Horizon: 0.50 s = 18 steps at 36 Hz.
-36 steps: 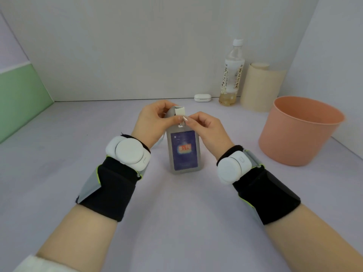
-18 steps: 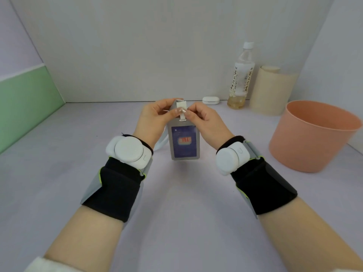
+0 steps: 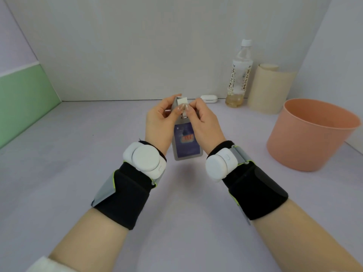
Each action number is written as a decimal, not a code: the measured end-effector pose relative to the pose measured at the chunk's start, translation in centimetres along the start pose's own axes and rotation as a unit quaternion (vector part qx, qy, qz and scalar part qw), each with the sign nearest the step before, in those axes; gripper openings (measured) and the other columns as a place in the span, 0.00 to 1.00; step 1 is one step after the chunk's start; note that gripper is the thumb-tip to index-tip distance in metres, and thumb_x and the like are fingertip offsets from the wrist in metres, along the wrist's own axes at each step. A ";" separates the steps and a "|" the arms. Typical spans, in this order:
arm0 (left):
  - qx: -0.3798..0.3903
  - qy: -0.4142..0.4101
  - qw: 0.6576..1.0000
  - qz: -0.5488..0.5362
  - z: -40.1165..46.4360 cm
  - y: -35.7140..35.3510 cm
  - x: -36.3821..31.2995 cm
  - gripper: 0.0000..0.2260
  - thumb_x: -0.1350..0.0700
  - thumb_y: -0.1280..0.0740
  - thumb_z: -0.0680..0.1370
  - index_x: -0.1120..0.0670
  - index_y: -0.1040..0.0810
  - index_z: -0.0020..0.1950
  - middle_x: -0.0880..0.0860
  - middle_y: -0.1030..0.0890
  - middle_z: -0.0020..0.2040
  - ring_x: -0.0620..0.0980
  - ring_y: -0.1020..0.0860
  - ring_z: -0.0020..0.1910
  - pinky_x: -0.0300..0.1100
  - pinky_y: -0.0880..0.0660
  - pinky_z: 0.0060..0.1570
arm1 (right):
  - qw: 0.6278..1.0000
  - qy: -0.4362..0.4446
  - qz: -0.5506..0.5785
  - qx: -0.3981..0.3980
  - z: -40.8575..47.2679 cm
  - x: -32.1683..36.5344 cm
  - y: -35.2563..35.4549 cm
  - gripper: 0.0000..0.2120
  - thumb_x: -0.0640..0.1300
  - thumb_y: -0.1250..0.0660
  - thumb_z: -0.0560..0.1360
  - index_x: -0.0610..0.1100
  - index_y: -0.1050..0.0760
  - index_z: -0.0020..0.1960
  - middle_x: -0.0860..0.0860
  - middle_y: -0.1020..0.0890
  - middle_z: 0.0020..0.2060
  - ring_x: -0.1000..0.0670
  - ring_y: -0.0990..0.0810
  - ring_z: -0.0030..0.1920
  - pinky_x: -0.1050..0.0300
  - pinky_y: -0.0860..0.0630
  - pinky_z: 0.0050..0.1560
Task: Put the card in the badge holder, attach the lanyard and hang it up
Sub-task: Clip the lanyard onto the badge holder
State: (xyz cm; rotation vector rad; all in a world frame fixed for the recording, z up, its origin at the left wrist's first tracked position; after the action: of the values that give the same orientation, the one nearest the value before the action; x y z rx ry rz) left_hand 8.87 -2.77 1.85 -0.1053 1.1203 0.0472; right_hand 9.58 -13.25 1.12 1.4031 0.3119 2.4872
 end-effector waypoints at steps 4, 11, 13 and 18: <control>-0.012 -0.012 1.000 0.019 -0.1 -0.1 0.2 0.12 0.63 0.37 0.76 0.55 0.25 0.59 0.50 0.21 0.45 0.47 0.22 0.43 0.34 0.23 0.44 | 1.000 0.008 -0.020 -0.012 -0.4 0.2 -0.3 0.08 0.45 0.45 0.79 0.43 0.35 0.43 0.52 0.29 0.33 0.52 0.32 0.35 0.57 0.32 0.38; -0.011 -0.013 0.998 0.062 -0.1 0.1 0.6 0.13 0.62 0.36 0.76 0.54 0.25 0.60 0.52 0.21 0.46 0.49 0.22 0.45 0.40 0.23 0.49 | 0.999 -0.002 -0.032 -0.010 -0.7 -0.3 -0.6 0.07 0.44 0.45 0.79 0.44 0.35 0.44 0.56 0.30 0.32 0.57 0.32 0.32 0.68 0.33 0.34; 0.004 -0.005 0.999 0.048 0.0 0.1 0.4 0.13 0.62 0.36 0.76 0.56 0.25 0.60 0.53 0.20 0.47 0.47 0.22 0.44 0.34 0.23 0.46 | 1.000 -0.020 -0.002 -0.013 -0.5 -0.4 -0.4 0.07 0.45 0.44 0.79 0.44 0.34 0.43 0.56 0.29 0.32 0.56 0.31 0.34 0.64 0.33 0.37; 0.042 0.035 0.998 -0.009 0.5 0.7 -0.4 0.10 0.60 0.38 0.77 0.56 0.23 0.57 0.51 0.19 0.48 0.45 0.21 0.46 0.35 0.23 0.49 | 0.997 -0.037 0.062 -0.002 0.2 0.1 0.3 0.10 0.44 0.42 0.78 0.49 0.33 0.37 0.55 0.27 0.33 0.57 0.30 0.35 0.69 0.31 0.37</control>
State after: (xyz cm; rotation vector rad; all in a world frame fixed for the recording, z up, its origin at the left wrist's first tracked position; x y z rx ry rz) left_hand 9.12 -2.03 2.37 -0.0434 1.1893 -0.0202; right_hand 9.68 -13.47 1.42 1.5526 0.2110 2.5228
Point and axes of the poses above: each hand's wrist, its own z-axis towards the middle knuckle, its own y-axis out of the back of the hand, x = y × z, the point moved 2 cm from there along z, towards the middle knuckle
